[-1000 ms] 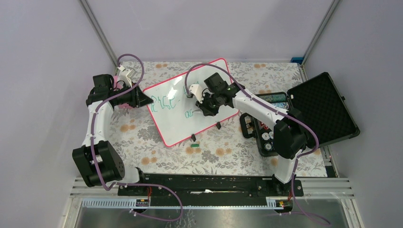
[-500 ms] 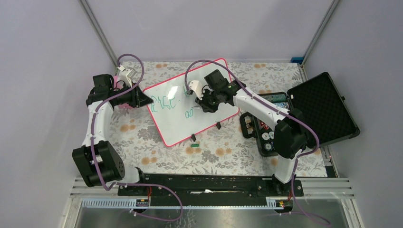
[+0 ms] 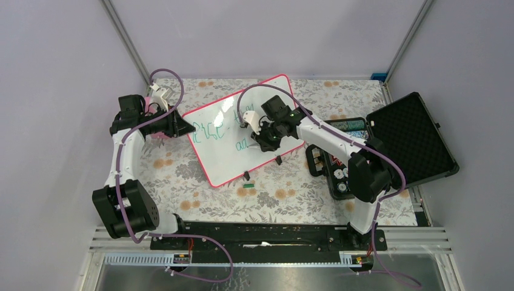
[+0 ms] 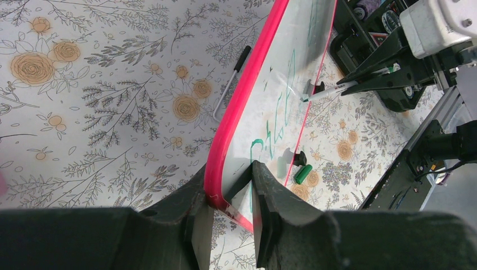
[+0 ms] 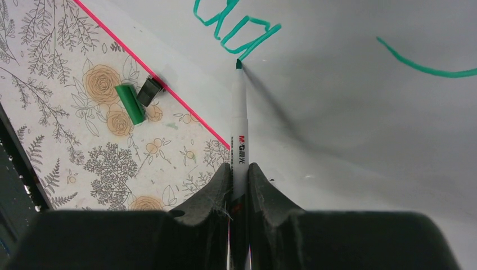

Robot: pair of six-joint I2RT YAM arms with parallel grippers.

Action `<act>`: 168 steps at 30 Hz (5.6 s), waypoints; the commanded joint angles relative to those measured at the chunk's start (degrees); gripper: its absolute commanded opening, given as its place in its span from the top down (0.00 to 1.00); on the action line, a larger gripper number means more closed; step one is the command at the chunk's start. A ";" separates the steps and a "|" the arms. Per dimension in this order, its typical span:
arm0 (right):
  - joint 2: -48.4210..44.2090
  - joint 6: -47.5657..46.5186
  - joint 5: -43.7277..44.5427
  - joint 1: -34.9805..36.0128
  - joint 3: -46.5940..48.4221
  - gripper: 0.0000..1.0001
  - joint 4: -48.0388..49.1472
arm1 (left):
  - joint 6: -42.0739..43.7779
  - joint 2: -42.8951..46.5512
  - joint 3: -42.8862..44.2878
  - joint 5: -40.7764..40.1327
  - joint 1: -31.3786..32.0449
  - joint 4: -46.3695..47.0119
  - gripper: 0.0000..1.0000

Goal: Write a sentence on the whiteboard

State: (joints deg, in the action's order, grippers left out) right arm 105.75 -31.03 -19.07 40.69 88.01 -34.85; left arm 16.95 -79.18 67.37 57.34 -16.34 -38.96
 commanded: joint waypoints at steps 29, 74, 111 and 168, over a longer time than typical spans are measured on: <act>-3.10 0.83 -5.09 5.11 0.32 1.00 -2.76 | 3.42 1.92 -0.39 -0.98 0.51 1.34 1.00; -0.28 2.46 -3.22 -3.55 4.20 1.00 -0.90 | 3.39 2.27 -0.69 -1.57 0.50 1.34 1.00; -1.05 0.56 -0.27 -2.01 0.65 1.00 -0.83 | 3.49 2.31 -0.75 -1.79 0.52 1.35 1.00; -0.52 0.89 -0.47 -3.12 1.04 1.00 -0.84 | 3.43 1.99 -0.40 -1.77 0.53 1.34 1.00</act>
State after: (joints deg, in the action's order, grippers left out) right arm 106.48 -29.71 -20.67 37.87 90.00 -37.87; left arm 16.91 -78.70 67.35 57.36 -16.32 -39.35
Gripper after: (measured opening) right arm 0.193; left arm 0.261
